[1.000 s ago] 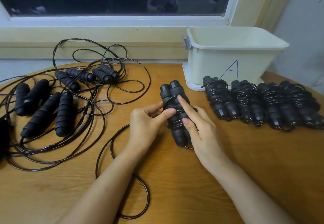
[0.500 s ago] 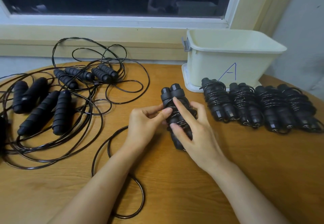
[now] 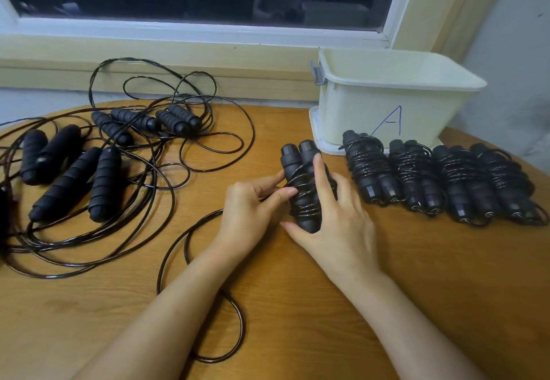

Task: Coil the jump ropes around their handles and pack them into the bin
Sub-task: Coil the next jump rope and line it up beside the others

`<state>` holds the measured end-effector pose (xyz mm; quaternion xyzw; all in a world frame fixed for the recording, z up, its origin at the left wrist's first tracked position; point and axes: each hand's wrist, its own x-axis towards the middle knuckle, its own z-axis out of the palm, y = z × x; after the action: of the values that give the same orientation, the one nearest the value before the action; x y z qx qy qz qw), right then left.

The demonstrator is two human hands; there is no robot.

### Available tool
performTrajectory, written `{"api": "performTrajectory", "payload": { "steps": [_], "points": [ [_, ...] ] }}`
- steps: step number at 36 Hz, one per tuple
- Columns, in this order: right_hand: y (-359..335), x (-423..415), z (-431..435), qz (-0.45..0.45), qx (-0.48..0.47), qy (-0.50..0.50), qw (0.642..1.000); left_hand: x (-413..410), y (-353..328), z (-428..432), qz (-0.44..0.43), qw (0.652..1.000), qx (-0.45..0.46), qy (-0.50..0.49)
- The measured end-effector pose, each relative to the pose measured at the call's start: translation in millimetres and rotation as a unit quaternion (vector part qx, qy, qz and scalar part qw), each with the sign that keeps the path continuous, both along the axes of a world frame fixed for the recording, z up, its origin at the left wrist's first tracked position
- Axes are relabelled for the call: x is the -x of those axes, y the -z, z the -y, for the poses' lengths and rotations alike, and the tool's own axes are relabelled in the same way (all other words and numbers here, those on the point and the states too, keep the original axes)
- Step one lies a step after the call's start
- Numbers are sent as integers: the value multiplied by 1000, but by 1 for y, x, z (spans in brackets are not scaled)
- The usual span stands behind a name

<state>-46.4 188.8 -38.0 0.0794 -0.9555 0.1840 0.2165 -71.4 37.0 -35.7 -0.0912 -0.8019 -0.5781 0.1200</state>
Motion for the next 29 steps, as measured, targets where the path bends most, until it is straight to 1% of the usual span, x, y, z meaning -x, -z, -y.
{"api": "performTrajectory", "payload": {
  "steps": [2,5,11,14,18,21,24,26,29],
  "points": [
    [3,1,1,-5,-1,7,1000,-1,-1,-3,-11,1000,-7,-16],
    [4,1,3,-6,11,13,1000,-3,-3,-7,-4,998,-52,-39],
    [2,-1,8,-12,23,28,999,-5,-6,-9,9,995,-84,-52],
    [1,0,7,-13,24,33,999,-6,-6,-9,6,996,-81,-45],
    [2,2,4,-17,51,15,998,-4,-3,-5,-26,997,-69,-16],
    [1,3,1,4,140,-22,990,-1,-3,-2,-48,997,-64,1],
    [0,5,-1,18,241,-48,969,0,-5,-1,-63,996,-63,14],
    [1,5,-1,26,295,-70,953,0,-6,-1,-43,994,-102,20],
    [2,4,1,69,379,-113,916,0,-6,0,1,984,-176,26]
  ]
}}
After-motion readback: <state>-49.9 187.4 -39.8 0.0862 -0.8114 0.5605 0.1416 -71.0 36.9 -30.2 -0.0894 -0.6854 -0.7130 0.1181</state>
